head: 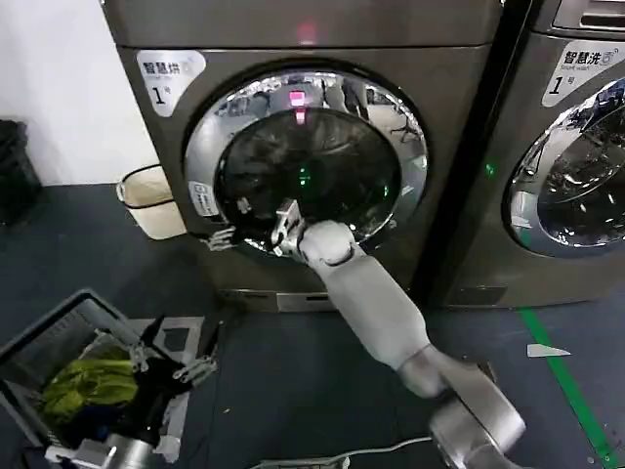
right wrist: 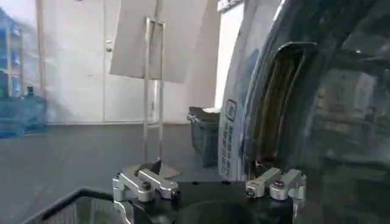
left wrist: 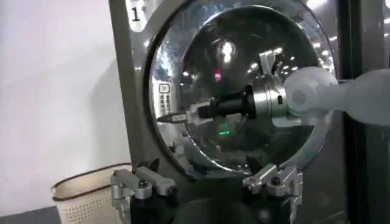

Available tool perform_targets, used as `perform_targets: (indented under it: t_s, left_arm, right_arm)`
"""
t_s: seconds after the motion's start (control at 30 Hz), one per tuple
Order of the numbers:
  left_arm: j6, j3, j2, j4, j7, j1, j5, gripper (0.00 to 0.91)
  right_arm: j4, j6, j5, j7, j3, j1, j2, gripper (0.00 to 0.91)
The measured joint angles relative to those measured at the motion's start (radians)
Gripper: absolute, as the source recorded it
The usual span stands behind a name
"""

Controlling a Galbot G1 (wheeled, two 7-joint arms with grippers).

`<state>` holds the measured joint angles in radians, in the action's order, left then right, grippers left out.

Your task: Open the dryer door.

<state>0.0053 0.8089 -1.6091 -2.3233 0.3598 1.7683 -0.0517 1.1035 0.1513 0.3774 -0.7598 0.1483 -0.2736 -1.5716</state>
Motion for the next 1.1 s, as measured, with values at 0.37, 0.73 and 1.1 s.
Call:
perform_targets:
  t_s: [0.37,0.73,1.1]
  left_arm:
    - [0.087,0.075,0.037,0.011,-0.021,-0.049,-0.051,0.907]
    - [0.159,0.18,0.088,0.065,-0.051,-0.126,-0.091,0.907]
    - [0.151,0.309,0.189,0.136,0.032,-0.22,-0.293,0.907]
  right_arm:
    - [0.123,-0.009,0.029,-0.218,-0.012,-0.063,0.084,0.907]
    - [0.209,-0.007,0.044,-0.443,-0.066,-0.117,0.161,0.907]
    - [0.23,-0.051,0.037,-0.673,-0.103,-0.16,0.2,0.907]
